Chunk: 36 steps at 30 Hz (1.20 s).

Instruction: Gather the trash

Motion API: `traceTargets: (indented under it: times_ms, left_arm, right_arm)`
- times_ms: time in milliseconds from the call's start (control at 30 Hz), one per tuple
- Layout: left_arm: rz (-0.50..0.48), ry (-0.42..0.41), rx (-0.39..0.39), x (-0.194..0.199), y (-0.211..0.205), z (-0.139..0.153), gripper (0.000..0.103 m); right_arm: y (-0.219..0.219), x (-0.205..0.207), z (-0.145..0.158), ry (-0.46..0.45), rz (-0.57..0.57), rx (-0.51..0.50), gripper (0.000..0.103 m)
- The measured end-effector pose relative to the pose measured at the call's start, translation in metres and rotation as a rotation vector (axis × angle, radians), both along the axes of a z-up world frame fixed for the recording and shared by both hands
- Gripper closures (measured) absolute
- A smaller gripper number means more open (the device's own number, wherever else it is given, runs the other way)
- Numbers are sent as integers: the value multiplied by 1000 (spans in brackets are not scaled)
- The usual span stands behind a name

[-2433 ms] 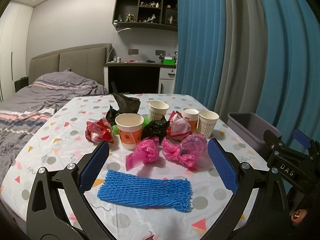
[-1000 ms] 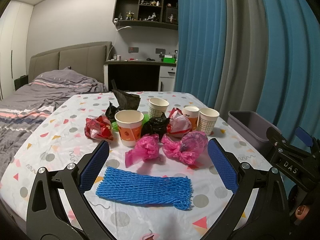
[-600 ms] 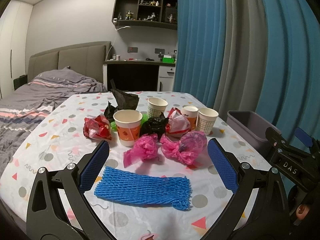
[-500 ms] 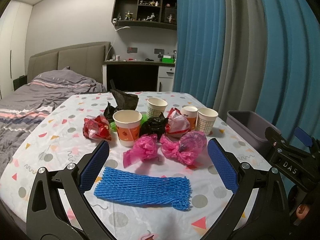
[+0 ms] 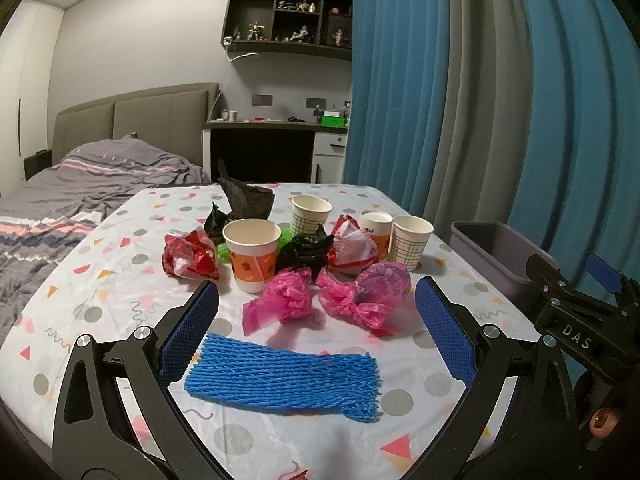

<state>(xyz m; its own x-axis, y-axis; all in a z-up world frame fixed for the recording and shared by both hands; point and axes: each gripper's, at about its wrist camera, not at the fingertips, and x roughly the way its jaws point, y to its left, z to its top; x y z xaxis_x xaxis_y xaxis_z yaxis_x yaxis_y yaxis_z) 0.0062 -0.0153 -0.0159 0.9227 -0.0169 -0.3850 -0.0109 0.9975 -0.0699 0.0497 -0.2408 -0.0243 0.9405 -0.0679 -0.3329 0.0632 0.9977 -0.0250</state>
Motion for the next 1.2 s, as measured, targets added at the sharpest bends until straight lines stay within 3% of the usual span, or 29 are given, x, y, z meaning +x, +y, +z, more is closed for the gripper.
traceTargets:
  times_ms: [433, 700, 1067, 1200]
  left_arm:
    - [-4, 12, -9, 4, -1, -3, 6]
    - [-19, 56, -41, 6, 16, -25, 6]
    - [29, 256, -24, 31, 43, -73, 13]
    - [36, 326, -7, 42, 45, -84, 29]
  right_arm:
    - [2, 0, -1, 2, 7, -2, 5]
    - [10, 2, -4, 9, 47, -2, 5]
    - [23, 8, -12, 38, 101, 2, 5]
    - [26, 12, -16, 51, 111, 3, 5]
